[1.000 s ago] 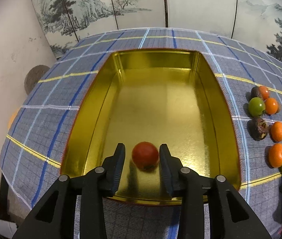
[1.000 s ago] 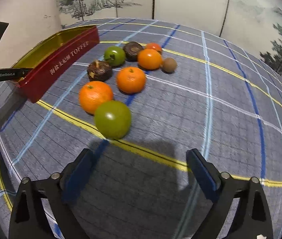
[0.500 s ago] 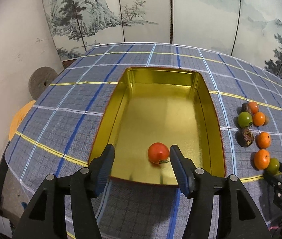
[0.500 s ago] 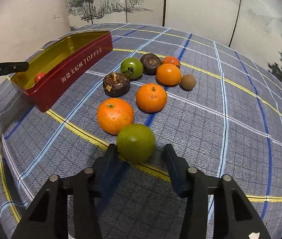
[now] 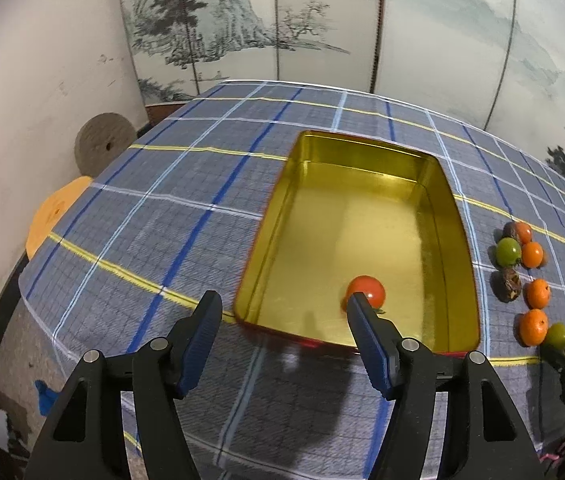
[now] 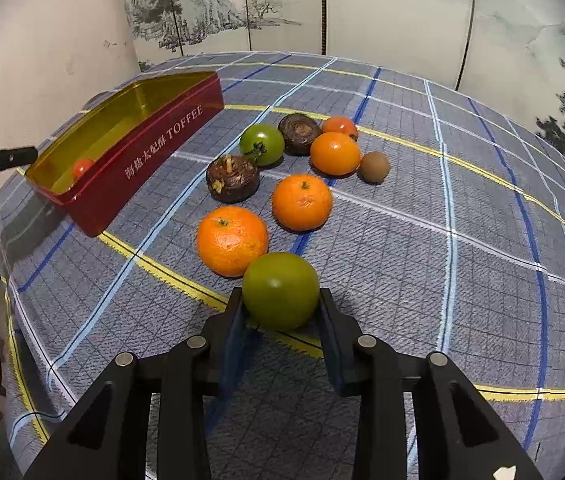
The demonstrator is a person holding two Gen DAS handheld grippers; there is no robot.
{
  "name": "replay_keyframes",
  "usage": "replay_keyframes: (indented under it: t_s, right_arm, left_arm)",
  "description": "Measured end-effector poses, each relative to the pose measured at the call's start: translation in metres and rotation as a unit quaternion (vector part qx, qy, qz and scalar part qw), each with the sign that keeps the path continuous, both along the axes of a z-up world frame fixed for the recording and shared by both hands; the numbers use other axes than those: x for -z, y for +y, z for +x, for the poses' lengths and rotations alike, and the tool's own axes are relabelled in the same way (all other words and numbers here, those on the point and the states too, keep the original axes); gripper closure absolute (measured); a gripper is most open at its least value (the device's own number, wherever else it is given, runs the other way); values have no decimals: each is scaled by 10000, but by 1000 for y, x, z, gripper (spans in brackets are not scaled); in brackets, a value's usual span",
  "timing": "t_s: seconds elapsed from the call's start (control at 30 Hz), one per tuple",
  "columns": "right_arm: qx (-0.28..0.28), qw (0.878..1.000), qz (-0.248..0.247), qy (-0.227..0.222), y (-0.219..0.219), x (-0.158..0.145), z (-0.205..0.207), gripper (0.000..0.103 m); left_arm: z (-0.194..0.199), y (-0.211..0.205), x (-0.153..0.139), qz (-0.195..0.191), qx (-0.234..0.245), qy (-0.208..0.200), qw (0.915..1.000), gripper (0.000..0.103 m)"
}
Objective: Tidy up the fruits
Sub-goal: 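Grasp the green citrus with the right gripper and carry it over the tin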
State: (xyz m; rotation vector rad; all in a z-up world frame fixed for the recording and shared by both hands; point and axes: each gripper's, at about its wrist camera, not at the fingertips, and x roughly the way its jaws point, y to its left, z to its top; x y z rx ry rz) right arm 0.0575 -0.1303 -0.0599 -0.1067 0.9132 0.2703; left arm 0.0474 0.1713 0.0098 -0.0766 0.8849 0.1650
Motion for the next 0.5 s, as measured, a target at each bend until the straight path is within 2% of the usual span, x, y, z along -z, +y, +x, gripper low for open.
replay_keyframes:
  t_s: [0.17,0.27,0.5]
  right_arm:
    - [100,9996,162,-231,-4,-20,3,71]
    - [-19,9989,276,-372,3,-36,8,71]
    - [-708,9952,456,-507,54,-62,20,71]
  left_arm:
    - [-3,12,0,-8,-165,-8,9999,33]
    - [-6,16,-2,-26,-236,-45,9997,32]
    - [-13,21,-5,36,-303,-103,9995,31]
